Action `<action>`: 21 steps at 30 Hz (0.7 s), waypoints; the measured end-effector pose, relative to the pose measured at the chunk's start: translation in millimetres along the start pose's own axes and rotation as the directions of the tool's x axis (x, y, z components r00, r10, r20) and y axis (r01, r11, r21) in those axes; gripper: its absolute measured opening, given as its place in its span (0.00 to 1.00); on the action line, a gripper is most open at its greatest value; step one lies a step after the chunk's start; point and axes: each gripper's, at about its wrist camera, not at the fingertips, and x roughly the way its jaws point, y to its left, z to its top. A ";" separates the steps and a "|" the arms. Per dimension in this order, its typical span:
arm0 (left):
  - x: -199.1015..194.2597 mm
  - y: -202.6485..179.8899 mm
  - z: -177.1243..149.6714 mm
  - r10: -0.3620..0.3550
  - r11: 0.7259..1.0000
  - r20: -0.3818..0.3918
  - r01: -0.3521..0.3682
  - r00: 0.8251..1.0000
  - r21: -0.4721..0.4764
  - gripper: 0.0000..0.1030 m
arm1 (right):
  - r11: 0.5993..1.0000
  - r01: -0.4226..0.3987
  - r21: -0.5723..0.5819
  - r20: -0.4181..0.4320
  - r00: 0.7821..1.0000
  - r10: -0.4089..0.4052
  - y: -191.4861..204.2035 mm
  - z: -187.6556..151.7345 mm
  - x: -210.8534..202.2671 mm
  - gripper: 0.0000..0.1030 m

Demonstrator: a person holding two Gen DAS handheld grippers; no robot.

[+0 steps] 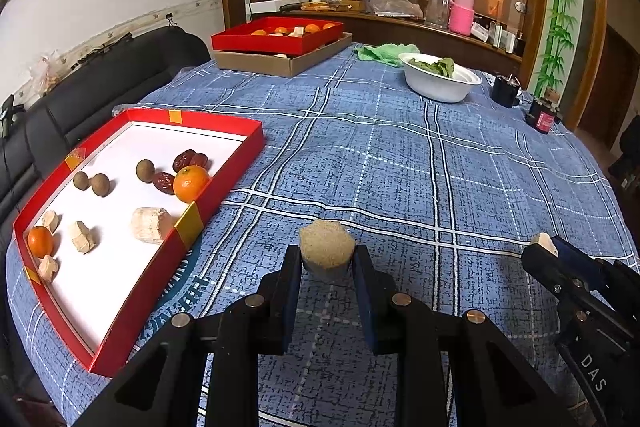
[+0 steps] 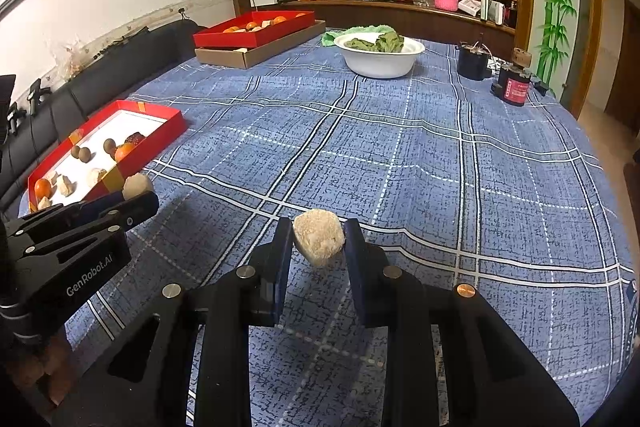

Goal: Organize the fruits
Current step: 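Carry both white cubes with both tools over the tray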

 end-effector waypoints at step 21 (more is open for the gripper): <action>-35.8 48.8 0.5 0.040 0.996 0.073 -0.034 0.997 -0.086 0.24 | 0.998 -0.012 -0.064 0.028 1.000 0.014 26.6 5.7 -9.5 0.24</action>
